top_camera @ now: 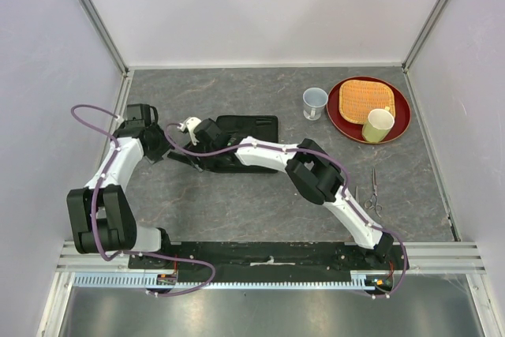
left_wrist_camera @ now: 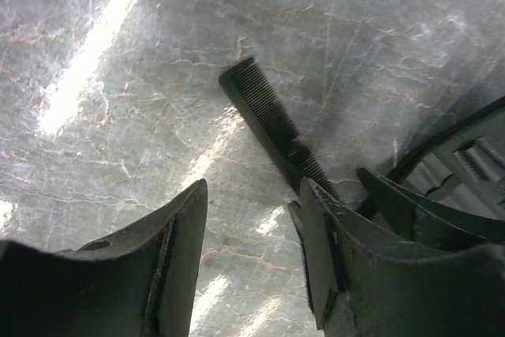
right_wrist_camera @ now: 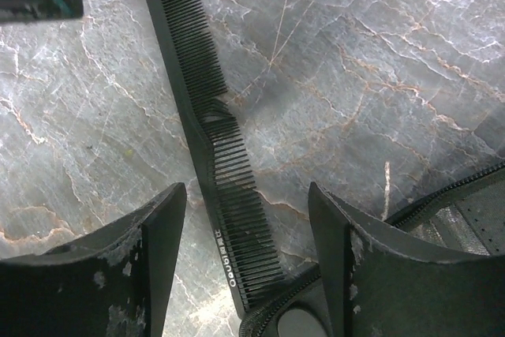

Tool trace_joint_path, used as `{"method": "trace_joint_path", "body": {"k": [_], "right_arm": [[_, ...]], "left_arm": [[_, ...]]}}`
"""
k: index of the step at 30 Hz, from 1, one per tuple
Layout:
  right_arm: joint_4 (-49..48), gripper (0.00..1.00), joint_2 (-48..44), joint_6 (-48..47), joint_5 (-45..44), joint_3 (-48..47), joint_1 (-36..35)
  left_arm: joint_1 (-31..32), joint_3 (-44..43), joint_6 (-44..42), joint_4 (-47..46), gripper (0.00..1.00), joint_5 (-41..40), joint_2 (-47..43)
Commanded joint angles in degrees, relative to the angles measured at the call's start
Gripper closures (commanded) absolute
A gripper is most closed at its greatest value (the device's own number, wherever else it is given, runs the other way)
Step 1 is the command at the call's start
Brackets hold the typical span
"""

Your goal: Sort the hair-cutting tools

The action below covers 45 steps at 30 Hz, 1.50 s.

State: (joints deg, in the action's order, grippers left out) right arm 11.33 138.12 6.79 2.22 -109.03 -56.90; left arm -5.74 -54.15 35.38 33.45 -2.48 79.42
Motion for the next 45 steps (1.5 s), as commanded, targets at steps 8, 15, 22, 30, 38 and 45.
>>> {"method": "trace_joint_path", "body": {"k": [8,15,22,30,38,45], "right_arm": [[7.6,0.35,0.6,-2.6,1.6,2.2,-1.3],[8.0,0.48,-7.5,-5.4,3.5,15.1,-3.2],[7.8,0.57,-8.0,-5.5,-1.9,19.7,-6.2],[10.5,0.64,-7.7,-3.7,-5.3,20.4,-7.1],[18.3,0.66,-14.8,-7.6,-3.7,28.3,-7.3],[26.6,0.64,-21.7,-8.2,-2.3,34.9,-7.3]], "left_arm": [[-3.1,0.5,1.8,0.6,0.41,-0.2,-0.8],[-5.8,-1.1,1.7,0.7,0.40,-3.4,0.6],[-8.1,-1.8,1.1,0.2,0.41,-0.9,3.1],[-8.6,-1.5,0.4,-0.9,0.41,1.8,3.9],[-9.4,-1.0,0.3,-2.3,0.41,5.2,4.9],[-9.4,-0.5,0.2,-3.0,0.41,6.1,4.3]]}}
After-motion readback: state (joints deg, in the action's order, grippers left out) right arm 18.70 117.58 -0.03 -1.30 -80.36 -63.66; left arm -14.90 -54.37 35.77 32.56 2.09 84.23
